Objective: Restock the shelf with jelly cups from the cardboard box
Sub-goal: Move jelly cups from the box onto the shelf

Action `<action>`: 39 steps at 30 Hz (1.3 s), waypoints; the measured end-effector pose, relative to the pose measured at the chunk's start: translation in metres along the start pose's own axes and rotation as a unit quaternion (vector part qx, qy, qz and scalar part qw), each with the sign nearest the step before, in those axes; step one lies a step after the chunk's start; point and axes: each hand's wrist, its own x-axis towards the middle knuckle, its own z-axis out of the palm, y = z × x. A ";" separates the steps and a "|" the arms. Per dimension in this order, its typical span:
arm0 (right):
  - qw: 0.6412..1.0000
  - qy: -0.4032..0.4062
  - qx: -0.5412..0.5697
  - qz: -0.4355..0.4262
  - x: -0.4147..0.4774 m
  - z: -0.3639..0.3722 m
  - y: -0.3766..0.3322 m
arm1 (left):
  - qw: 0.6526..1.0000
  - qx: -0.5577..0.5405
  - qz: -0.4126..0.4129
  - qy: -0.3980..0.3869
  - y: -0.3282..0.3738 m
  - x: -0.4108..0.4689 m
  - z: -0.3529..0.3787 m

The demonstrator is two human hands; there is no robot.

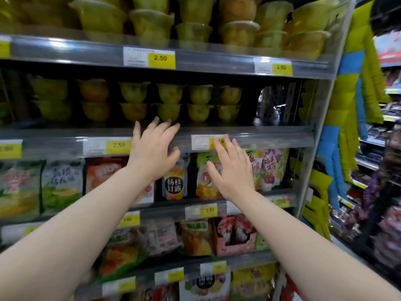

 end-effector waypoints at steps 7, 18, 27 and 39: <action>0.992 -0.086 0.091 0.017 -0.078 0.013 -0.058 | 0.990 0.024 -0.098 -0.103 -0.044 -0.127 -0.015; 0.943 -0.304 0.131 0.031 -0.237 0.045 -0.128 | 0.921 0.030 -0.224 -0.317 -0.038 -0.351 -0.031; 0.900 -0.430 0.064 -0.025 -0.322 0.105 -0.184 | 0.860 0.023 -0.286 -0.422 -0.081 -0.474 -0.024; 0.831 -0.553 0.045 0.028 -0.412 0.243 -0.255 | 0.805 -0.022 -0.260 -0.533 -0.207 -0.587 0.057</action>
